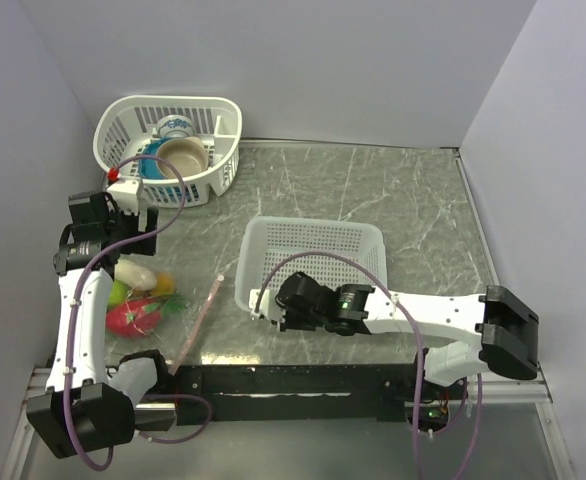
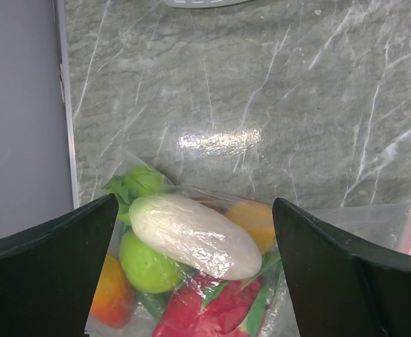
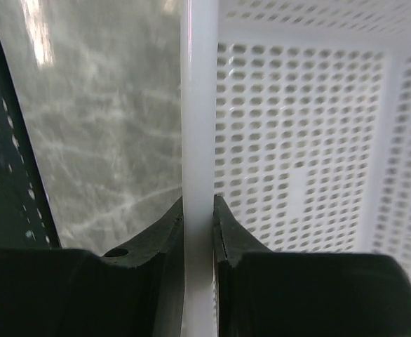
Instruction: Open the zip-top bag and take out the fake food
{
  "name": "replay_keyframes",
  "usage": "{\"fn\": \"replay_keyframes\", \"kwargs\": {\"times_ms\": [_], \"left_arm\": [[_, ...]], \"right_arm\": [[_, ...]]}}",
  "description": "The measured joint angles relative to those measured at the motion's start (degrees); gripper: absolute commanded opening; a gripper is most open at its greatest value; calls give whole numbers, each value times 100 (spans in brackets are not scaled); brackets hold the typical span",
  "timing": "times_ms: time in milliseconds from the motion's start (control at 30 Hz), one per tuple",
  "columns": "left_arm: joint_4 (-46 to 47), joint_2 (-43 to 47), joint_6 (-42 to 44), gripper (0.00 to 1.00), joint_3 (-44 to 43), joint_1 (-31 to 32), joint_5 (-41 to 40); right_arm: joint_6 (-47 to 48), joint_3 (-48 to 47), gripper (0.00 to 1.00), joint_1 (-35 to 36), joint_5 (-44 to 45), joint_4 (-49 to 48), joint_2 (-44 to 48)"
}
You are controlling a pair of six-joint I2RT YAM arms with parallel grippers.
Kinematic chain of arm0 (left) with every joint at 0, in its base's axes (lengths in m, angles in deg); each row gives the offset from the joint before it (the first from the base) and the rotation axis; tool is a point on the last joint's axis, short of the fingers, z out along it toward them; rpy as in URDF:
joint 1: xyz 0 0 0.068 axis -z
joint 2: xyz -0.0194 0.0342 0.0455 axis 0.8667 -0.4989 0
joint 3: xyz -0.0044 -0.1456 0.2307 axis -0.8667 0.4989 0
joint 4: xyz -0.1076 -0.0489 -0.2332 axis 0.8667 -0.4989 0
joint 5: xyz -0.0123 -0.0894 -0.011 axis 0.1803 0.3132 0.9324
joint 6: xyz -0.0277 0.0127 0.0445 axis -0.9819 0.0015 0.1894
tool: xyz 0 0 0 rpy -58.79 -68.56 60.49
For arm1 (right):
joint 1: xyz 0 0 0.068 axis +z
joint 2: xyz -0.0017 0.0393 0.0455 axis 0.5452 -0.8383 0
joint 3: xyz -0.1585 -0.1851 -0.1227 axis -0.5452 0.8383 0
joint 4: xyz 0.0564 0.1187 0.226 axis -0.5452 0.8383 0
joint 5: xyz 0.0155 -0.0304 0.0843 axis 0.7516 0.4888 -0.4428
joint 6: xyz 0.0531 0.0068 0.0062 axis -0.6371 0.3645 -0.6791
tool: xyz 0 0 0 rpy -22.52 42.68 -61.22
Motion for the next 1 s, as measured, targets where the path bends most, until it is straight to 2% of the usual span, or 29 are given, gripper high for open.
{"fn": "replay_keyframes", "kwargs": {"times_ms": [67, 133, 200, 367, 400, 467, 500, 633, 667, 700, 767, 900, 1000], "left_arm": [[-2, 0, 0, 99, 0, -2, 0], [-2, 2, 2, 99, 0, -2, -2], [-4, 2, 4, 99, 0, -2, -2], [-87, 0, 63, 99, 0, -7, 90], [-142, 0, 101, 99, 0, -7, 184], [-385, -7, 195, 99, -4, 68, 417], [-527, -7, 221, 99, -4, 234, 457], [-544, 205, 186, 99, 208, 1606, 164], [-505, 310, 133, 99, 348, 2385, 17], [-496, 396, 96, 99, 468, 2883, -162], [-490, 444, -20, 99, 645, 3545, -468], [-212, 398, -321, 99, 1202, 4395, -1403], [-210, 398, -485, 99, 1532, 4721, -1882]], "right_arm": [[92, 151, 1, 24, 61, 42, -22], [133, 151, 15, 31, 142, 55, -7], [157, 155, 24, 31, 238, 66, -7], [101, 164, 34, 31, 758, 188, -15], [48, 164, 41, 26, 887, 258, -13], [-109, 164, 84, 20, 1078, 374, 50], [-184, 162, 100, 20, 1108, 409, 146], [-431, -2, 100, 17, 1113, 461, 846], [-516, -98, 100, 17, 1106, 424, 1019], [-575, -190, 100, 17, 1106, 350, 1178], [-737, -271, 100, 17, 1106, 212, 1403], [-1307, -278, 100, 17, 1270, 81, 1755], [-1786, -282, 100, 17, 1499, 79, 1967]]}}
